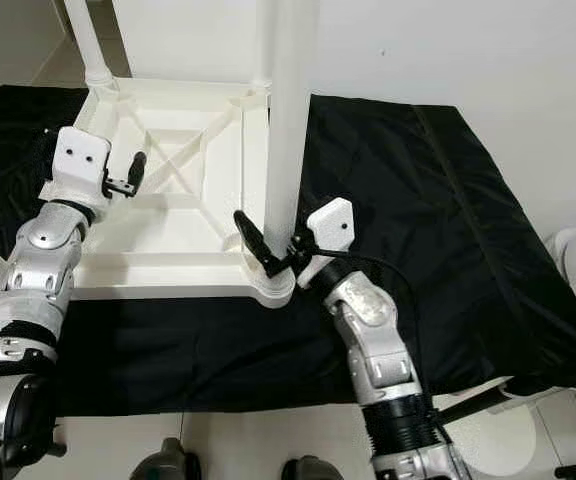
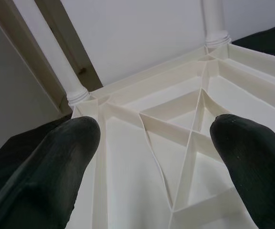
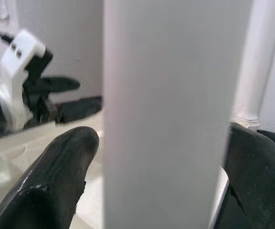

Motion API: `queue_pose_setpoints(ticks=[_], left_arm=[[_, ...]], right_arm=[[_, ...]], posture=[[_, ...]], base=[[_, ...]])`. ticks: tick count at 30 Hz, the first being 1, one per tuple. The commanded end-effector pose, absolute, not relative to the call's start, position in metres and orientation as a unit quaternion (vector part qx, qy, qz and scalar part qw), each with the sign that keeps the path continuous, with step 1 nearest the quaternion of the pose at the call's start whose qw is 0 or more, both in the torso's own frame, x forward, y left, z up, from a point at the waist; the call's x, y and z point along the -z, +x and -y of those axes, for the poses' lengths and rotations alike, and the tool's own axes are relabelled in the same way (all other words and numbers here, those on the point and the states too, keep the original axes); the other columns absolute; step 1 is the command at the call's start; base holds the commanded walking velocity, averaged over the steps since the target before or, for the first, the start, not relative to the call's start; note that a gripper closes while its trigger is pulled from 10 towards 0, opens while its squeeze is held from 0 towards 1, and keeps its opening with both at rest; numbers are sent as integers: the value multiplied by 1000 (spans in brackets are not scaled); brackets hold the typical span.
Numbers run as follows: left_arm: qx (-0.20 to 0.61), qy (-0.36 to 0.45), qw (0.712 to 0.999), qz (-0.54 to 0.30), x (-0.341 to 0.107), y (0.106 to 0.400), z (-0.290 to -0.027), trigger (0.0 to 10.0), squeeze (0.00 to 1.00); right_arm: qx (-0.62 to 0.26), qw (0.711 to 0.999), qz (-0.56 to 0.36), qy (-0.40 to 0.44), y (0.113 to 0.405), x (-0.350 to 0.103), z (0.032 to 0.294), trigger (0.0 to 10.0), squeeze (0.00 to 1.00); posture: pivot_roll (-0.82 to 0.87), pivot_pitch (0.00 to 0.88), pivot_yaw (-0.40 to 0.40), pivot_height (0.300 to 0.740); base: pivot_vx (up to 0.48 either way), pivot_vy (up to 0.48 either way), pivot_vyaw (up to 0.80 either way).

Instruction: Building children table

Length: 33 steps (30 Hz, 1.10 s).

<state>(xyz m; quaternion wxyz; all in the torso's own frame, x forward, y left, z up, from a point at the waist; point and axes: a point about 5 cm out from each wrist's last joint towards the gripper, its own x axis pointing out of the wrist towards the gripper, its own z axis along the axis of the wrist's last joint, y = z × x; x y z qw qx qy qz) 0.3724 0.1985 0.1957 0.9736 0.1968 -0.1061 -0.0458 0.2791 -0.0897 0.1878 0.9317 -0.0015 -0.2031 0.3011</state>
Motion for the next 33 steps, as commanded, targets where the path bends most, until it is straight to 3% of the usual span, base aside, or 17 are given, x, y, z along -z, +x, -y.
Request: queue_pose_setpoints(ticks=[1,14,29,33], left_arm=[[53,198,974,102,-191,371,-199,10000,0],[121,210,965,105,-187,365,-194,10000,0],[153,208,960,109,-190,366,-184,10000,0],[194,206,953,110,-188,362,-181,10000,0]], right_arm=[[-286,936,206,-7,277,-190,89,10000,0],[-138,968,210,-21,267,-203,74,10000,0],[-67,963,259,-30,269,-242,65,10000,0],[-59,961,267,-39,268,-250,62,10000,0]], posture=[[18,24,-34,740],[32,13,-32,740],[32,14,-17,740],[28,16,-14,740]], base=[[0,0,0],[0,0,0],[0,0,0],[0,0,0]])
